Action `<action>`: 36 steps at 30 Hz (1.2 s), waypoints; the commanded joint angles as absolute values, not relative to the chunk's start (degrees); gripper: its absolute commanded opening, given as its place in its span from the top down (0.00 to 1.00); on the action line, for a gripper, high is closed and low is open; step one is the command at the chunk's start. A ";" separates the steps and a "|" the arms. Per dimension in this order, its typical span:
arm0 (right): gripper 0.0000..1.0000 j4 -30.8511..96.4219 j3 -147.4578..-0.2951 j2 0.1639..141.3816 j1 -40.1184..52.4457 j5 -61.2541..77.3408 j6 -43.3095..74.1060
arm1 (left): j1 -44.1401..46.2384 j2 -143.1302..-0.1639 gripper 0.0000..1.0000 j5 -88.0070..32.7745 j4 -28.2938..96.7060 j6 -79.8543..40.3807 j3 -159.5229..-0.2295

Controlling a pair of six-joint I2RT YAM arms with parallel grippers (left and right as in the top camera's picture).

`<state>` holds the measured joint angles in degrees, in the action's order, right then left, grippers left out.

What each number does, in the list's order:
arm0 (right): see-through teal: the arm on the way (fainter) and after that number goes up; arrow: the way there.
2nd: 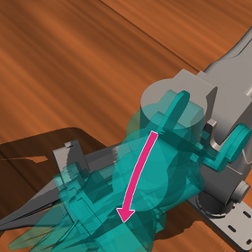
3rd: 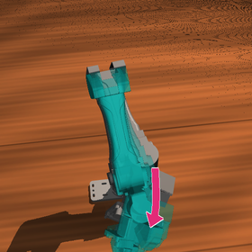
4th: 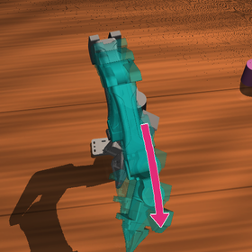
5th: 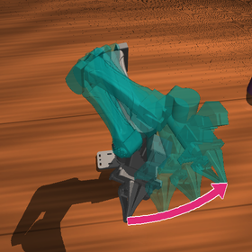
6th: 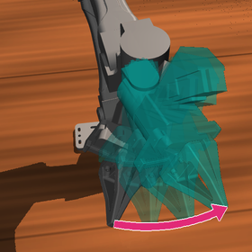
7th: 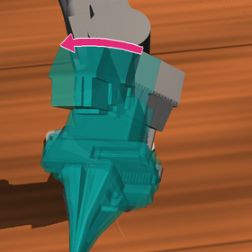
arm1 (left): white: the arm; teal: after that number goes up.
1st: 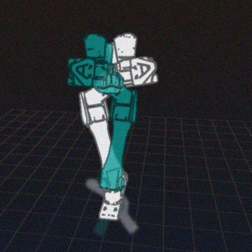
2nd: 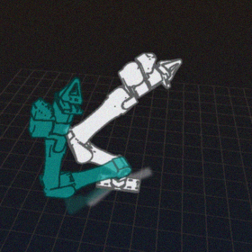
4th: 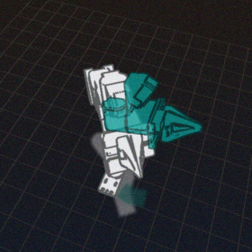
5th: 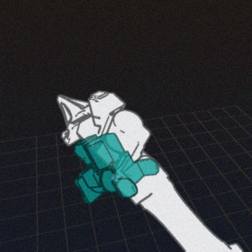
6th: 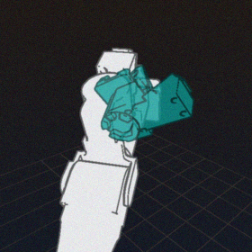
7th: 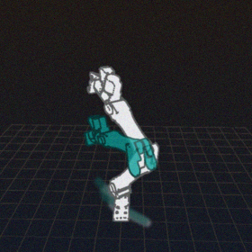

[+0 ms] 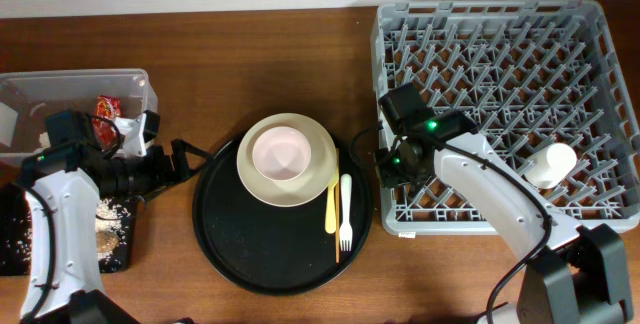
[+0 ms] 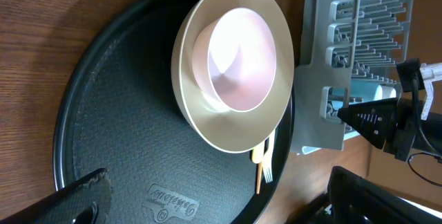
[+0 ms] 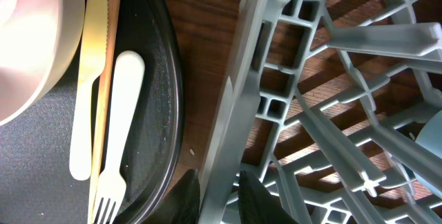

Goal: Sort waste into correct bins and load items into the dishwasher rack
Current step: 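Withdraw right gripper from the rack toward the round tray, then reach right gripper to the pink bowl on the cream plate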

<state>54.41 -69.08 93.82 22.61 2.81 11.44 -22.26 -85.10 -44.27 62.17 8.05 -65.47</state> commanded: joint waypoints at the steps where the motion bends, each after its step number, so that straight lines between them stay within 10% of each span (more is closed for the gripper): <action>1: 0.77 55.31 -68.79 93.38 22.85 0.64 11.44 | -22.57 -85.38 0.01 -44.49 62.24 8.21 -66.26; 6: 0.76 55.51 -68.79 93.38 22.85 0.58 11.44 | -22.57 -85.38 0.00 -44.49 62.24 8.21 -66.26; 12: 0.22 54.96 -72.47 93.36 22.76 0.60 11.18 | -22.57 -85.38 0.00 -44.49 62.24 8.21 -66.26; 20: 0.01 74.08 -99.53 93.34 25.23 16.38 10.85 | -22.57 -85.38 0.00 -44.49 62.24 8.21 -66.26; 25: 0.00 65.93 -96.23 95.55 29.36 24.18 13.80 | -22.57 -85.38 0.00 -44.49 62.24 8.21 -66.26; 30: 0.33 52.31 -93.30 104.66 36.38 19.57 14.04 | -22.57 -85.38 0.01 -44.47 62.24 8.21 -66.26; 36: 0.35 45.98 -93.30 117.49 37.50 9.13 14.02 | -22.57 -85.38 0.01 -44.47 62.24 8.21 -66.26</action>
